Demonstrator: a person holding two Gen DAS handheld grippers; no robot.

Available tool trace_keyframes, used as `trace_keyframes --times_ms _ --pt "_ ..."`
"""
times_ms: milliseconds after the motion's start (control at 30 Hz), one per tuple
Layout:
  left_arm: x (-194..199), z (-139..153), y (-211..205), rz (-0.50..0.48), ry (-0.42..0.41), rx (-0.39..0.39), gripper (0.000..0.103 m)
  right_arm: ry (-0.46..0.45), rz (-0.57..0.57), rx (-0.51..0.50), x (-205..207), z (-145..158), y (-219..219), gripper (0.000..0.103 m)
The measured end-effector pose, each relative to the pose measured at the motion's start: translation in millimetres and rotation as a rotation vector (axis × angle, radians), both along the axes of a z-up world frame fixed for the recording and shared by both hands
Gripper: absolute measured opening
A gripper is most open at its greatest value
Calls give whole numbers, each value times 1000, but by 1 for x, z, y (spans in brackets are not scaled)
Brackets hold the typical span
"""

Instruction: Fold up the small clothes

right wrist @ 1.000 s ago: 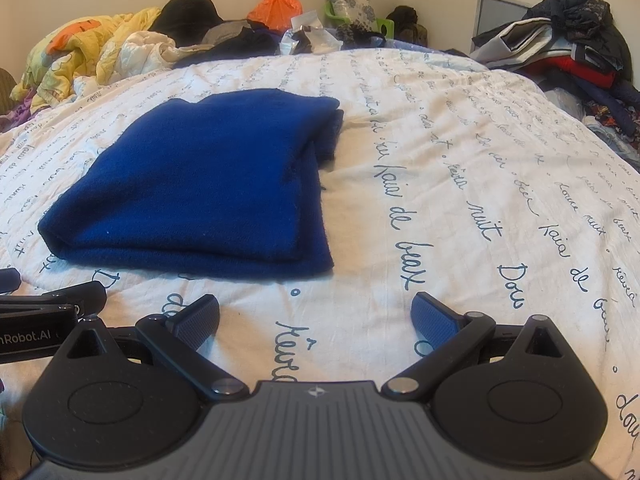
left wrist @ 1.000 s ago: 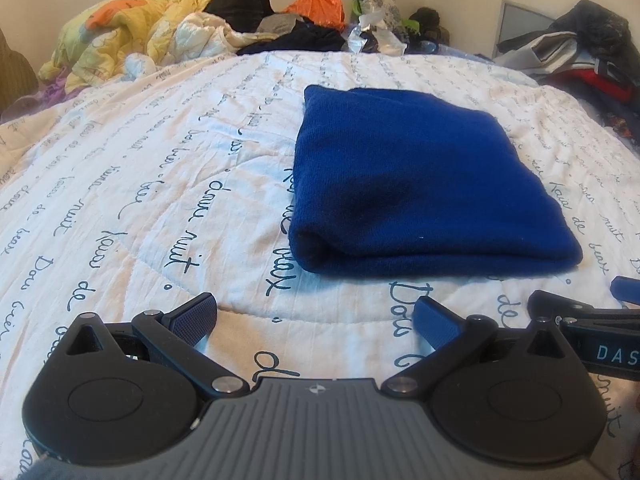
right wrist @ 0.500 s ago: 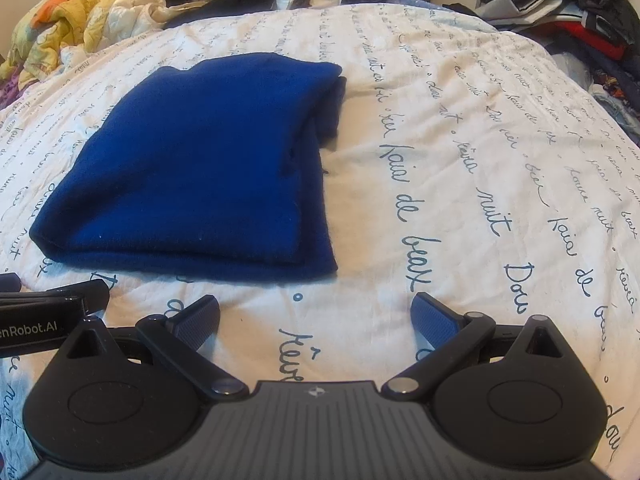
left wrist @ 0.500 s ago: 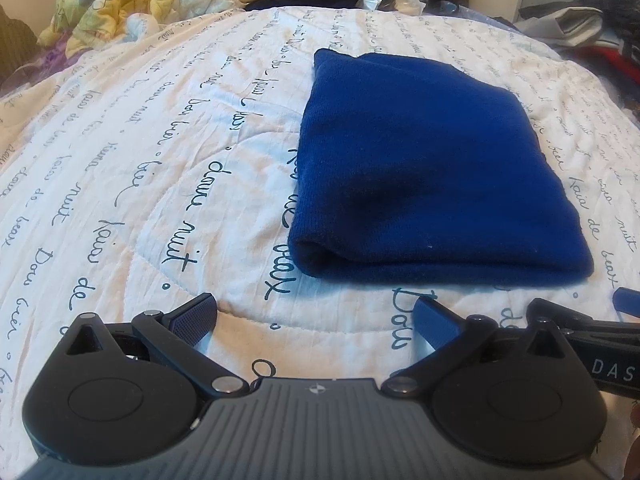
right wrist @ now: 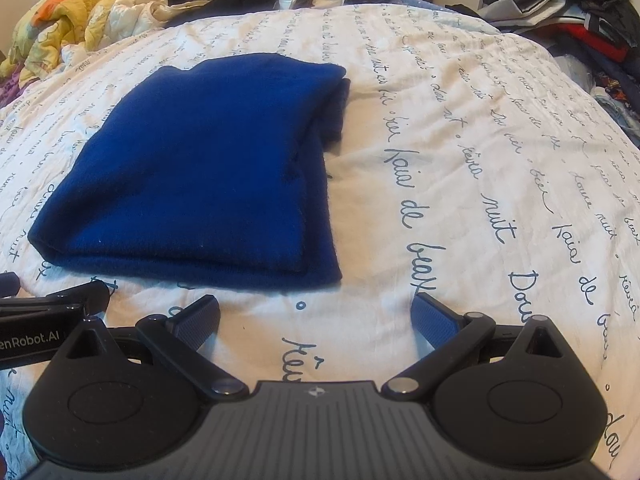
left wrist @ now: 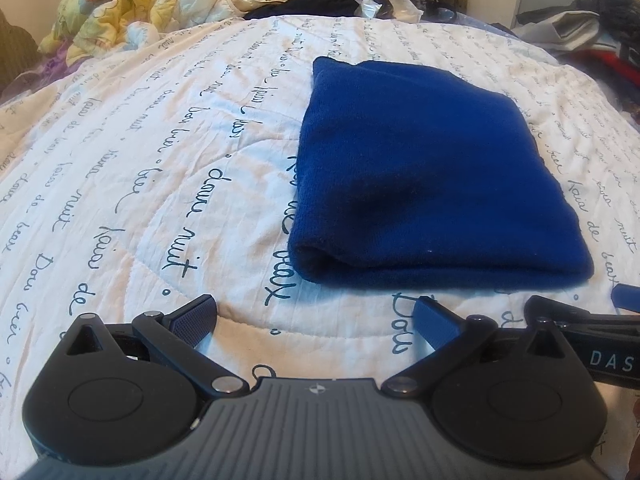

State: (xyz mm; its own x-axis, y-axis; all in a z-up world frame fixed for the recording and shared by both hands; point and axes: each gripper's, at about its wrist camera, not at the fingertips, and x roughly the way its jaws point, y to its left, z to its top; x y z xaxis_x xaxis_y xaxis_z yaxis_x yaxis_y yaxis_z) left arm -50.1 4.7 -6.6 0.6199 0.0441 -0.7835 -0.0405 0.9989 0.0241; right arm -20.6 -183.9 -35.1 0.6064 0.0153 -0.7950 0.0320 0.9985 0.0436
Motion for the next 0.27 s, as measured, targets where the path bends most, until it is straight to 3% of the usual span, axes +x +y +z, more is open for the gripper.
trace_keyframes --times_ms 167,267 --pt "-4 5 0 -31 -15 -10 103 -9 2 -1 1 -1 0 103" --pt "-18 20 -3 -69 -110 10 103 -12 7 -1 1 -1 -1 103"
